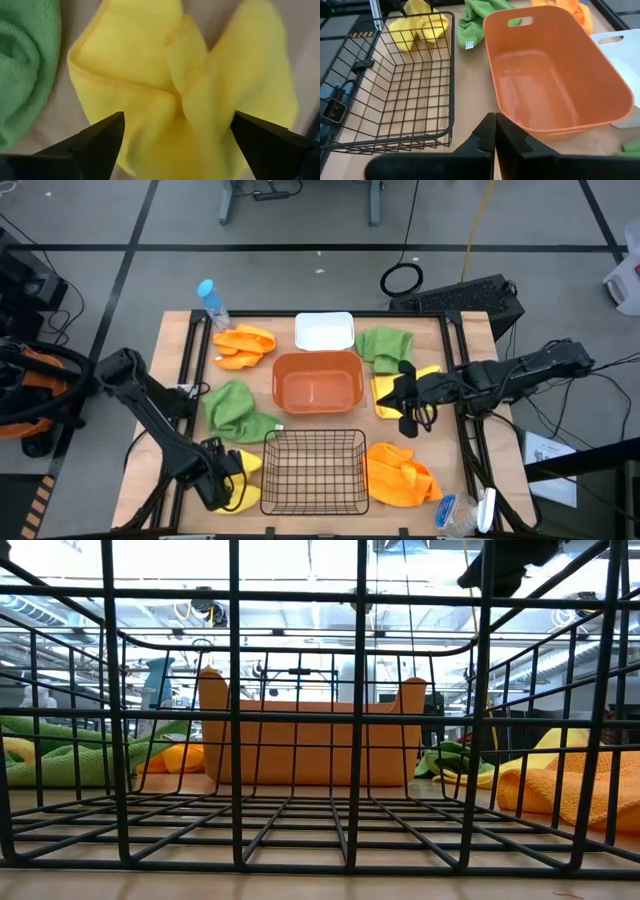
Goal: Sort microfiber towel by color & place in baskets
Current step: Put the left yellow microfiber cloth into the black wire basket
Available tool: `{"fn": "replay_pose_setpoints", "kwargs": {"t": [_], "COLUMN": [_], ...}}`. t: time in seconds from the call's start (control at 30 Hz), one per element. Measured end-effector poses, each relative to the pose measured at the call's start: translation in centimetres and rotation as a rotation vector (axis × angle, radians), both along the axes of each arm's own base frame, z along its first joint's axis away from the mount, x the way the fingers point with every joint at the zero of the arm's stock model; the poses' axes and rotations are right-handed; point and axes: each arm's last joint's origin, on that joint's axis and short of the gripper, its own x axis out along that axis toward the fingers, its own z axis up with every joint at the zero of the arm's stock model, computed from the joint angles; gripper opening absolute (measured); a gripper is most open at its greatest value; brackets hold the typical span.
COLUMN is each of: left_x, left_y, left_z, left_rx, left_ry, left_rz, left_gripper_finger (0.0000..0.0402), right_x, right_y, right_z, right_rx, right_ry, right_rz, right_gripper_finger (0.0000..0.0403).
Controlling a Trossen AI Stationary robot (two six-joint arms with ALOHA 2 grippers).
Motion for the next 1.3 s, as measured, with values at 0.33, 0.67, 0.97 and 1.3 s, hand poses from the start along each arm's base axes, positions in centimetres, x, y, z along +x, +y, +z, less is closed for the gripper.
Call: {"fn": "replay_pose_setpoints", "kwargs": {"t": [0.33,0.67,0.97,1.3], "left_x": [0.7,1.3,1.1,-0.1], "left_y": [-1.0,-1.5,-1.3,-0.1], "left_z": [-4.1,-4.7,-3.8,1.4], "left_rx": [0.128,0.112,0.089,0.054], "left_ry": [0.097,0.051,0.027,-0.005], "left_rz": [-0.056,-0.069,-0.069,-0.022], "left_gripper_finger": [0.0294,0.0094,0.0029,0.0028], "right_x": [1.9,2.2,1.6,1.1], "right_y": [0.6,2.7,4.9,8.1], "right_z": [-1.7,-2.0,-1.7,-1.9], "right_rx": [-0.002,0.028,0.04,0.022], "right_ry": [0.06,0.048,-0.009,-0.08], "right_rz": [-0.005,0.055,0.061,0.04], "right_gripper_finger": [0.0,0.0,0.0,0.0]}}
